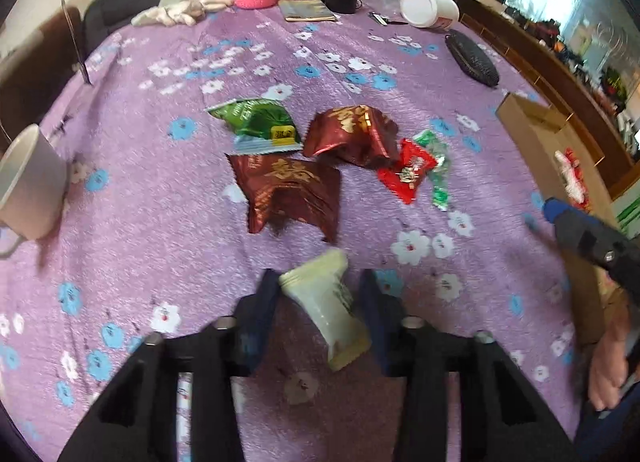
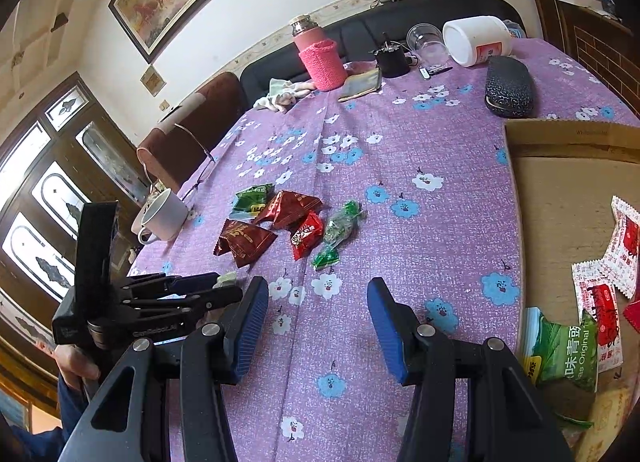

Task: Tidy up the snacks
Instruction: 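Move both grippers back to the snack pile, then grasp the white cracker packet with left gripper while right gripper grasps green candy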

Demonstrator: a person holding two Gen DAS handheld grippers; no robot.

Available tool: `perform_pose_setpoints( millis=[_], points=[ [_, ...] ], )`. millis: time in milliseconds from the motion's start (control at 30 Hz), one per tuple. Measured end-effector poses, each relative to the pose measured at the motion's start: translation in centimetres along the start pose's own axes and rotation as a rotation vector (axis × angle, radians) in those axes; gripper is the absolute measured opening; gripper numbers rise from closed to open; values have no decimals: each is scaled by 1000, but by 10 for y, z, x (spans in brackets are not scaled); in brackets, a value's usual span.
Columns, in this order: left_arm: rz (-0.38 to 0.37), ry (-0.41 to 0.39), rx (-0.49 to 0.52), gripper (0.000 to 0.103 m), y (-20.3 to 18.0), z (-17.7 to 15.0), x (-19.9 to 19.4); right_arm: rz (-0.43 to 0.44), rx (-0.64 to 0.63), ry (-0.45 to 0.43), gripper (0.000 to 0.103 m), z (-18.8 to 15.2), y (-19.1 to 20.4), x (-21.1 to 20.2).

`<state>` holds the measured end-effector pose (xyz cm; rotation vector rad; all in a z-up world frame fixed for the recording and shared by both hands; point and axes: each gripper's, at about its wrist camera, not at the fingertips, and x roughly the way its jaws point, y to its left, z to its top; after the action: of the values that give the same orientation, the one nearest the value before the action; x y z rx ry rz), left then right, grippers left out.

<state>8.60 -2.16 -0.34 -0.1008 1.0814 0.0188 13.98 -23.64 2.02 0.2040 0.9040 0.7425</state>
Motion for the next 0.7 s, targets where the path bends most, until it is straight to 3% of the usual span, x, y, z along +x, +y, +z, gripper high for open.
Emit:
perform_pose_setpoints(
  millis=[200, 433, 700],
  points=[
    [-9, -42, -27, 31, 9, 3, -2, -3, -4, -2, 55, 0, 2, 0],
    [-154, -152, -39, 31, 6, 9, -26, -31, 15, -5, 55, 0, -2, 4],
    [-180, -171, -85, 31, 16, 12, -28, -45, 180, 69, 55, 12, -12, 22]
  ],
)
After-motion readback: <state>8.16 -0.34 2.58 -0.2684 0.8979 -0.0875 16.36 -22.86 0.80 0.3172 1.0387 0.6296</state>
